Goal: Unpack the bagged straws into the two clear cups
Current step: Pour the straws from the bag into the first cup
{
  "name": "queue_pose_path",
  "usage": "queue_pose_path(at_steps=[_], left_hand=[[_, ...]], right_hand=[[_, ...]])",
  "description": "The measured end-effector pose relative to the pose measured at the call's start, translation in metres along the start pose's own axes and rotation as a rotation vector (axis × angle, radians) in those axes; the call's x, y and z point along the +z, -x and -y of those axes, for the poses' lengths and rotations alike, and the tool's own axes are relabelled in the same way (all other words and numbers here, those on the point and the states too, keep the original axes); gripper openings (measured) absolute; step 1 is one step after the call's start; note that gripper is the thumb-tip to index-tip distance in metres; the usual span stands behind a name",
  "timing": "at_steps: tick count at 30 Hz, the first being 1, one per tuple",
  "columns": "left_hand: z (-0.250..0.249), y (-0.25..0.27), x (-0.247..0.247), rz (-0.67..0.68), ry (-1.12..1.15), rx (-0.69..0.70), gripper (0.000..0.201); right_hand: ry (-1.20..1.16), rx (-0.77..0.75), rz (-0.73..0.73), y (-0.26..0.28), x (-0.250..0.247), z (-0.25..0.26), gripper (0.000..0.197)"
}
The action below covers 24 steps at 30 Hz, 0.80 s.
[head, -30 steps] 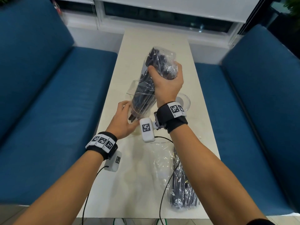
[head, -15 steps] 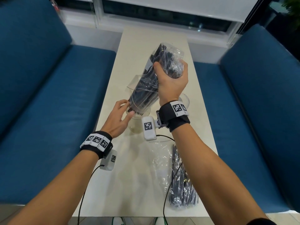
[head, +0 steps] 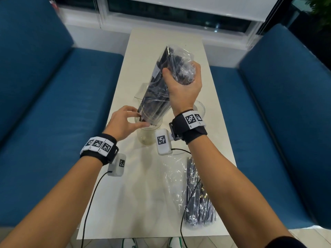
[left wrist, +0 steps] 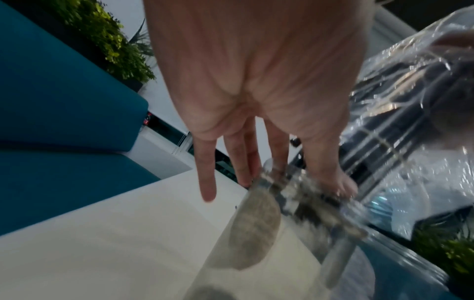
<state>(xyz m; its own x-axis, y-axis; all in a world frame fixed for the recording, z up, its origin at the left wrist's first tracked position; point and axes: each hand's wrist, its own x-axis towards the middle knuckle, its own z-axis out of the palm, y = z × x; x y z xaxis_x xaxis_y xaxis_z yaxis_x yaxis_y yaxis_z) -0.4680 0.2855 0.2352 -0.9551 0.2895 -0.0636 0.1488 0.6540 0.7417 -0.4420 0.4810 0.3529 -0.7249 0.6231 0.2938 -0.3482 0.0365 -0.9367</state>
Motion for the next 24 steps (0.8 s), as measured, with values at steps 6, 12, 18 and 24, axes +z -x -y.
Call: queue_pose_path(at_steps=[6,12,18,24], left_hand=[[0.003,0.001,0.006,0.039,0.225,-0.042,0.038],[0.008,0.005,0.016,-0.249,-0.079,0.181,0.017],[0.005,0.011,0.012,-0.226,0.076,0.211,0.017],[0.020,0.024,0.015,-0.110,-0.139,0.446,0.046]], right_hand=[[0.066,-0.002,0.036,0.004,0.005,-0.005,0.051],[0.080,0.018,0.041,0.005,0.006,-0.008,0.048],[0.083,0.035,0.014,0.002,0.005,-0.010,0.046],[0.112,0.040,0.052,-0.002,0.006,-0.010,0.050]])
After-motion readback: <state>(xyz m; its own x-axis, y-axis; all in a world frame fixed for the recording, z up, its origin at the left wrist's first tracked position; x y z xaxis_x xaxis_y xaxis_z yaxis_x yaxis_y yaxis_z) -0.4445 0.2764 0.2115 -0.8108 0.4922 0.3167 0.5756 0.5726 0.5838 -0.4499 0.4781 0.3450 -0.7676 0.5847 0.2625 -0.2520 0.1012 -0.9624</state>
